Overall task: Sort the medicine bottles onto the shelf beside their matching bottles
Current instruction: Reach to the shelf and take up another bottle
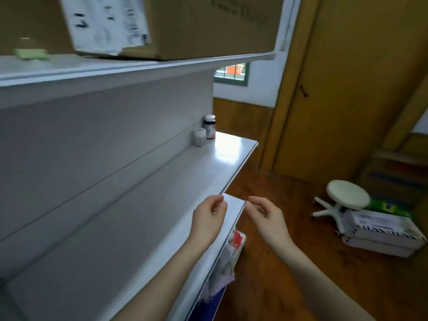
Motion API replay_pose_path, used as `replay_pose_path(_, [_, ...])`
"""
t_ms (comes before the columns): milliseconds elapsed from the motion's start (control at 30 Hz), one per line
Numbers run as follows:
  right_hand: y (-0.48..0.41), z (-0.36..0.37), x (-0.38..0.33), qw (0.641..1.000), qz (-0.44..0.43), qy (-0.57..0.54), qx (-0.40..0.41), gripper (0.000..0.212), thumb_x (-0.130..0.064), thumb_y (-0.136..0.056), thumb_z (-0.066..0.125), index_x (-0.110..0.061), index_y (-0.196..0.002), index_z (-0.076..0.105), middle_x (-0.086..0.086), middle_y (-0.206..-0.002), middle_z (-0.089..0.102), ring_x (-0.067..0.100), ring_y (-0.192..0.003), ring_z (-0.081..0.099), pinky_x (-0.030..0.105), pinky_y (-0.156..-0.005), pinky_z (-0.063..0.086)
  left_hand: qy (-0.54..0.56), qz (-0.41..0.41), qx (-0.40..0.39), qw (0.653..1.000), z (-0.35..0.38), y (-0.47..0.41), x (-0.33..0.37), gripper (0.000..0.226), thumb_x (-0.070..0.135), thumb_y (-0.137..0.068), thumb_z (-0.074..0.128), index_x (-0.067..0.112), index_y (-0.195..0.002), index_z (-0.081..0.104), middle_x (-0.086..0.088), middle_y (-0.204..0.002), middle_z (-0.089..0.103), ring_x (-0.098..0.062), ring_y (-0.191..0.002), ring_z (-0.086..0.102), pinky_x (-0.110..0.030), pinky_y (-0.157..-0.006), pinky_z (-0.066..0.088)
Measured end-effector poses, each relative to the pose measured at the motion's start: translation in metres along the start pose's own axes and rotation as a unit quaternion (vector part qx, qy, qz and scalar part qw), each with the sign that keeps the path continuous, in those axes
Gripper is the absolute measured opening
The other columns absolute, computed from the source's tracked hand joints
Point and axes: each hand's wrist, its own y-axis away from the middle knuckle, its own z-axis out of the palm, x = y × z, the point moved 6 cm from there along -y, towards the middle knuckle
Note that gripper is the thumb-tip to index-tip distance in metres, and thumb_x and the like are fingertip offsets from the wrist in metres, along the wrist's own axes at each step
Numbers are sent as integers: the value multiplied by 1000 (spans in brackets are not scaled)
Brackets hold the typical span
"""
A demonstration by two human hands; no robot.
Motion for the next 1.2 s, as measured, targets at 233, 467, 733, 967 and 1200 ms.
replay_pose_path(233, [-115, -45, 43, 1000, 17, 11, -5, 30, -24, -90, 56, -14, -118, 56, -5, -105, 59, 9, -102, 57, 6, -72, 45, -26, -9, -6, 1000, 86, -97, 10, 29, 21, -92, 49, 14, -119, 56, -3, -122, 60, -14, -110, 56, -17, -87, 41])
replay_pose_path(467, [-243, -74, 62, 998, -7, -2, -66, 29, -23, -89, 57, -12, -116, 58, 1, -110, 62, 13, -106, 59, 17, -85, 46, -38, -35, 51, 997, 144, -191, 22, 29, 22, -92, 49, 13, -119, 56, -4, -119, 62, -6, -97, 52, -16, -84, 41])
replay_pose_path(733, [-335, -27, 87, 987, -10, 3, -163, 32, -25, -91, 54, -12, -121, 55, -6, -111, 56, 9, -105, 54, 15, -83, 44, -42, -98, 124, 987, 140, -260, -6, 31, 18, -91, 50, 9, -121, 55, -7, -124, 60, -18, -113, 56, -20, -91, 40])
replay_pose_path(967, [-404, 42, 105, 973, 1, 12, -232, 32, -23, -92, 53, -11, -121, 54, 3, -117, 60, 18, -109, 58, 29, -94, 48, -46, -161, 189, 968, 102, -320, -62, 31, 16, -90, 53, 6, -119, 55, -10, -119, 63, -18, -107, 58, -19, -86, 38])
replay_pose_path(1200, [-461, 116, 111, 952, 11, 42, -303, 30, -13, -93, 48, -7, -122, 53, 11, -122, 60, 26, -113, 57, 41, -100, 45, -67, -209, 236, 947, 64, -380, -110, 41, 10, -89, 53, 0, -127, 46, -17, -129, 55, -26, -118, 53, -27, -96, 39])
